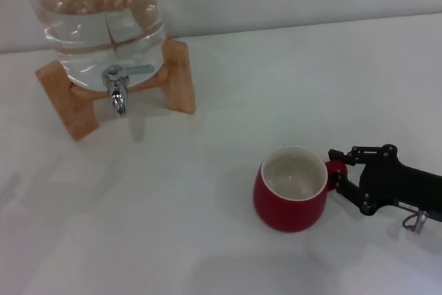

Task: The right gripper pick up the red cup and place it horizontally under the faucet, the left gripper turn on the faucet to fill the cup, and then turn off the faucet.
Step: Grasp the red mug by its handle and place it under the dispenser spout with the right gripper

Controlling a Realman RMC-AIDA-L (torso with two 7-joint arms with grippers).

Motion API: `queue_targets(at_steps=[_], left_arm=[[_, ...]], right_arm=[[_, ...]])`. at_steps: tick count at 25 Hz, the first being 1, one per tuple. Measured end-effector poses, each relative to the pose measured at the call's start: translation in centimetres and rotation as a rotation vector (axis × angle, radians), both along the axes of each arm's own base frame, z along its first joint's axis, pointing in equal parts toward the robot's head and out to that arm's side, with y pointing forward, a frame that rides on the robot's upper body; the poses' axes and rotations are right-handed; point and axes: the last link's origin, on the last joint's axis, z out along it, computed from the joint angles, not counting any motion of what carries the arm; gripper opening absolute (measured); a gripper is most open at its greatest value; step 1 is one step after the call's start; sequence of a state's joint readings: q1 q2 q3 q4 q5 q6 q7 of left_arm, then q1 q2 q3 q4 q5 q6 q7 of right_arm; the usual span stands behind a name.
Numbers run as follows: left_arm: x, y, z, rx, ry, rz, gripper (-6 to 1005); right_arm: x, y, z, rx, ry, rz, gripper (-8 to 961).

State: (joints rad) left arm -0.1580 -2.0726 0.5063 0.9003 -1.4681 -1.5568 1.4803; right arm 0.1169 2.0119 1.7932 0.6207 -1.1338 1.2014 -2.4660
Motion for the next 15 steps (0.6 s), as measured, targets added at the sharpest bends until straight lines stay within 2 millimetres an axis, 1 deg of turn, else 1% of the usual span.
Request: queue_targets(at_steps=[4,10,15], left_arm=[[0.0,0.0,0.0,0.000,-0.001,0.000,883],[0.0,0.0,0.0,0.001,-0.001,0.001,883],[0.0,0.0,0.0,0.000,0.000,0.001,883]], right_arm=[[-0.6,0.0,-0.5,-0.006,0.026,0.015,368],[-1.0,0.0,-0.8,-0.019,0.034,0.030,162],[-1.3,0.0,-0.8,-0.014,0.059,0.034,160]])
